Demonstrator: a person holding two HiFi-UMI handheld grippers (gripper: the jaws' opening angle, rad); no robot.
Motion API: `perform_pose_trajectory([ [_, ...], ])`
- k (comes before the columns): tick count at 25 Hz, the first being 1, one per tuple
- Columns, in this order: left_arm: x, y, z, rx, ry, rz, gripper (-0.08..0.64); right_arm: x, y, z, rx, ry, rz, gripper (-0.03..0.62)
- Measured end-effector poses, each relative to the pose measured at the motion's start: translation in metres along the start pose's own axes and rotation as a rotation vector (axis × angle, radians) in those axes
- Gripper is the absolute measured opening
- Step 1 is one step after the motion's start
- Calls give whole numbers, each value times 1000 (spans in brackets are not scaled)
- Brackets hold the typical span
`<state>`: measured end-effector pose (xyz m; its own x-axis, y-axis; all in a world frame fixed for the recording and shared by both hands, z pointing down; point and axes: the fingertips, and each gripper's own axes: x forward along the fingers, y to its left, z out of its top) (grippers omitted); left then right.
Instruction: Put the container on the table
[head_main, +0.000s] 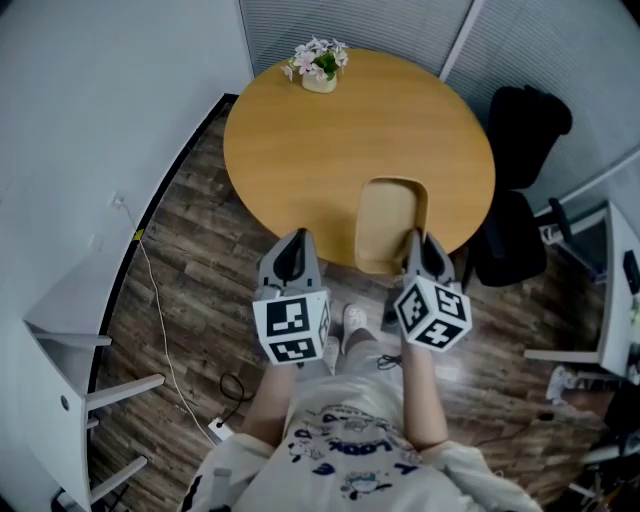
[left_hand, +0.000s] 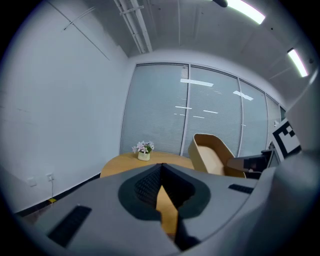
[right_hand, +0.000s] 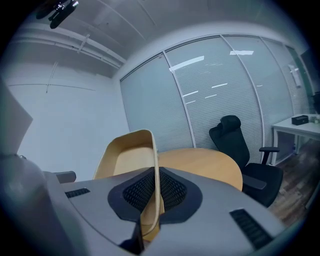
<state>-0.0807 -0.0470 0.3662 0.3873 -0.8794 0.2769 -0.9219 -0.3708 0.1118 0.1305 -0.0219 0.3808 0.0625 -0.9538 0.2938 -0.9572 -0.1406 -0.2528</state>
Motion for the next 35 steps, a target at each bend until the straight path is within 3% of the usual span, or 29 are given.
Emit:
perform_pose_trajectory([
  [35, 197, 9, 25, -37, 89, 146, 3, 221, -51, 43, 11, 121, 100, 17],
])
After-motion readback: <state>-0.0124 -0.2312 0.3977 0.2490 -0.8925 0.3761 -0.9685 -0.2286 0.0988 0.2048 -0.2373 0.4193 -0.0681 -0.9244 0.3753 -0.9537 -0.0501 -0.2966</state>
